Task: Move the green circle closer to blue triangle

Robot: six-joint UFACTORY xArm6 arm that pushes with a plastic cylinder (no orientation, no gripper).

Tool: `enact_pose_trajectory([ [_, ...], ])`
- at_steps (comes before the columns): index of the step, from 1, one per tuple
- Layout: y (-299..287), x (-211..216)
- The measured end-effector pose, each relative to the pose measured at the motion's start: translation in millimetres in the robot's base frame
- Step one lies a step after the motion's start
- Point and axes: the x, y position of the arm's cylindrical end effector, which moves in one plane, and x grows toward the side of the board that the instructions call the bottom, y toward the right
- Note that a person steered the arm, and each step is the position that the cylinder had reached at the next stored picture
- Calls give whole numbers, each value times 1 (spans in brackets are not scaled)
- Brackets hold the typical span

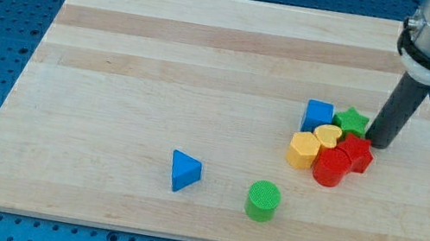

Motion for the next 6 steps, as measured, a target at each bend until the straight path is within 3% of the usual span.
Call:
enact_pose_trajectory([
  [4, -28, -20],
  [6, 59, -15],
])
